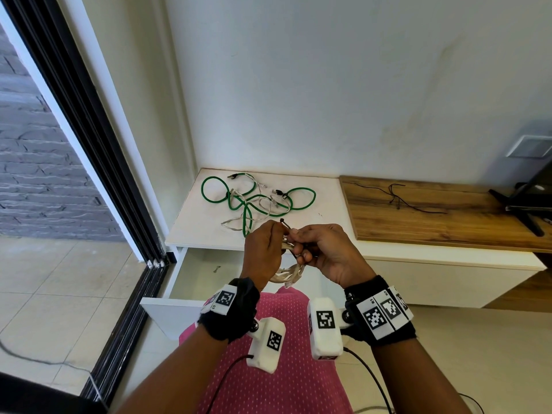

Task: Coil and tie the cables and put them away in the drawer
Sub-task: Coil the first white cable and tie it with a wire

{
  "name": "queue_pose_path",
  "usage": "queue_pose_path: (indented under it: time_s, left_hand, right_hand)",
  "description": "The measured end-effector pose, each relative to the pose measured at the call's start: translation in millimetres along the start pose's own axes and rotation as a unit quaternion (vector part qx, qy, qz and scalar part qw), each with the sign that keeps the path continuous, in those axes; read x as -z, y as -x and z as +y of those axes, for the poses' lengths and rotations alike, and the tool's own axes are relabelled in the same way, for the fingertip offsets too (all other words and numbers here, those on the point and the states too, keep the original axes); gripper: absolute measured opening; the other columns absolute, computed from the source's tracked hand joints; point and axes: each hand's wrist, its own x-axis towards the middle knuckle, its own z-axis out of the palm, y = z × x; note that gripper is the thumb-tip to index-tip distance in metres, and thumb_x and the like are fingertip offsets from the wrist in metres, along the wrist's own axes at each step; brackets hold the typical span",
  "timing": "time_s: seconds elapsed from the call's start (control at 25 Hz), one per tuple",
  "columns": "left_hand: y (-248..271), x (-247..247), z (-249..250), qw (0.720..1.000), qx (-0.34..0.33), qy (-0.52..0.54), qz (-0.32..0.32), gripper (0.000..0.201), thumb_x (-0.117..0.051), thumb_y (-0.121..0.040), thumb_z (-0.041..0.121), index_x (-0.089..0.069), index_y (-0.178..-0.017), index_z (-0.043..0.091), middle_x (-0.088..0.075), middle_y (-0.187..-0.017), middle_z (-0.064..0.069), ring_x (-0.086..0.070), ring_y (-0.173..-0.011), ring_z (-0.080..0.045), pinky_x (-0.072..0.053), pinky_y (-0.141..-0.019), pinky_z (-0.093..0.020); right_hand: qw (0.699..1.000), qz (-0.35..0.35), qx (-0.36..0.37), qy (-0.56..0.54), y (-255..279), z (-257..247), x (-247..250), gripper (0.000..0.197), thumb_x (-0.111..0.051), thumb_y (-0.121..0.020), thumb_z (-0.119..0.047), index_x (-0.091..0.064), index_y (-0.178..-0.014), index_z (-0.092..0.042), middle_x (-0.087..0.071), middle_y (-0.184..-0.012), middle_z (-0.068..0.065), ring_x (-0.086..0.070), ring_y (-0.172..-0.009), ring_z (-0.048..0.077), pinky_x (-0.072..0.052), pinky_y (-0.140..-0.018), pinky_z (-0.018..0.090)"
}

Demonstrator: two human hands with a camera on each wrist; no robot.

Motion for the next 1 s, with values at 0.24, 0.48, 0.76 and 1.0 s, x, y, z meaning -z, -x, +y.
queue_pose_path:
  time_s: [0.24,0.48,0.76,1.0]
  left_hand:
    - [-1.1,1.9,-1.3,0.996,-0.062,-0.060,-0.024,0.026,-0.035,-0.094,0.028,-0.053,-0.078,0.018,-0.052,-0.060,0.006,-0.046,-0.052,-0.008,-0.039,-0.053,-0.029]
    - [3.1,2.9,-0.9,0.972,-0.135,-0.178,-0.079,0.039,-0.032,-0.096,0.035,-0.062,-0.099,0.010,-0.063,-0.064,-0.007,-0.052,-0.053,-0.020,-0.038,-0.053,-0.031]
    - [1.9,2.8,0.9,0.965,-0.133,-0.194,-0.117,0.031,-0.037,-0.100,0.030,-0.062,-0.098,0.013,-0.059,-0.066,0.004,-0.053,-0.056,-0.017,-0.038,-0.056,-0.028]
    - [-3.6,3.9,4.3,0.967,-0.135,-0.177,-0.128,0.040,-0.031,-0.095,0.038,-0.063,-0.097,0.014,-0.068,-0.071,-0.002,-0.062,-0.060,-0.021,-0.049,-0.061,-0.038]
  right_hand:
    - [1.000,-0.006,0.006,-0.013,-3.0,0.3,2.3,0.018,-0.068,-0.085,-0.010,-0.068,-0.080,0.007,-0.059,-0.055,0.012,-0.046,-0.038,0.013,-0.051,-0.048,0.026]
    - [0.998,-0.005,0.054,-0.018,-7.0,2.4,7.6,0.024,-0.072,-0.083,-0.017,-0.066,-0.091,0.005,-0.062,-0.061,0.013,-0.050,-0.042,0.016,-0.052,-0.050,0.030]
    - [0.998,0.033,0.042,0.033,-14.7,1.7,9.7,0.008,-0.068,-0.087,-0.017,-0.070,-0.087,-0.009,-0.064,-0.067,0.003,-0.055,-0.062,0.012,-0.048,-0.062,0.028]
    - [0.991,0.082,0.046,-0.093,-24.1,3.4,1.8,0.012,-0.064,-0.089,-0.010,-0.067,-0.078,-0.007,-0.064,-0.073,0.005,-0.058,-0.074,0.018,-0.050,-0.081,0.037]
